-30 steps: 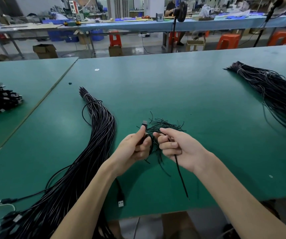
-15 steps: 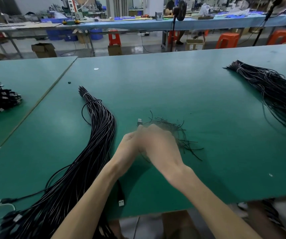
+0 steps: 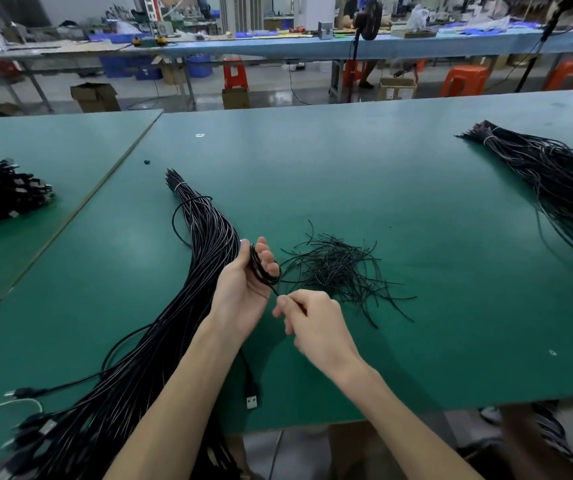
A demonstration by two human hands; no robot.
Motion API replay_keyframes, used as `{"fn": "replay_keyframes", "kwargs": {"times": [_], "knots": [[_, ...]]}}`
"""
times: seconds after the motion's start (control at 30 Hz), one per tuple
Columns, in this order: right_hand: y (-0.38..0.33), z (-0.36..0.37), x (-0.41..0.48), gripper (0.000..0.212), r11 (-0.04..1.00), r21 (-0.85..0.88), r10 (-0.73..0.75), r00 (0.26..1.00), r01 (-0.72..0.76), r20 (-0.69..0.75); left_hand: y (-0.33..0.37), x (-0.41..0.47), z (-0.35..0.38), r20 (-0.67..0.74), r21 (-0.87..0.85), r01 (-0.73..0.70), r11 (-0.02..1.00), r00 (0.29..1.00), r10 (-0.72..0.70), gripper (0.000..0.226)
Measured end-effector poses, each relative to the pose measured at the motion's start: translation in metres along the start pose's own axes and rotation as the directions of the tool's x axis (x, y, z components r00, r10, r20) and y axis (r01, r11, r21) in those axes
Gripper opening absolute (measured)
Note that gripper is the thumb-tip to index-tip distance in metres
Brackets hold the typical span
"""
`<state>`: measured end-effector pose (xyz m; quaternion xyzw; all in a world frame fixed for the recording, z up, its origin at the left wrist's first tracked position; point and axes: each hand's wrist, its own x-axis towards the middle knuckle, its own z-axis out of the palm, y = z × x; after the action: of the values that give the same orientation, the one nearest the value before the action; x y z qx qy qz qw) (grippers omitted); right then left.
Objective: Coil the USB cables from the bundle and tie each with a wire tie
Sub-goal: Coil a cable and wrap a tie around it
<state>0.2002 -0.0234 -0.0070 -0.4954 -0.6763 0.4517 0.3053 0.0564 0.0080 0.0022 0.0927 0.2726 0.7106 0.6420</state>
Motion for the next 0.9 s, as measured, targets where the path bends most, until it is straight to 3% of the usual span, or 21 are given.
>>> {"fn": "replay_keyframes", "kwargs": {"times": [0.3, 0.53, 0.73, 0.9], "knots": [[0.011, -0.036, 0.004, 0.019, 0.935, 0.326, 0.093, 0.984, -0.138, 0.15, 0.006, -0.003, -0.004, 0.221, -0.025, 0.144, 0.989, 0.966, -0.135, 0.034], [0.019, -0.035, -0.001, 0.015, 0.958, 0.28, 0.027, 0.989, -0.066, 0.143, 0.005, -0.005, -0.004, 0.256, 0.005, 0.145, 0.989, 0.956, -0.142, 0.036], [0.02, -0.032, -0.001, 0.013, 0.961, 0.276, -0.016, 0.991, -0.021, 0.132, 0.002, -0.005, 0.0, 0.203, 0.046, 0.093, 0.995, 0.974, -0.101, 0.04], [0.024, -0.032, -0.001, 0.012, 0.964, 0.267, -0.043, 0.986, -0.002, 0.16, 0.003, -0.007, -0.002, 0.251, 0.028, 0.142, 0.989, 0.957, -0.145, 0.038]]}}
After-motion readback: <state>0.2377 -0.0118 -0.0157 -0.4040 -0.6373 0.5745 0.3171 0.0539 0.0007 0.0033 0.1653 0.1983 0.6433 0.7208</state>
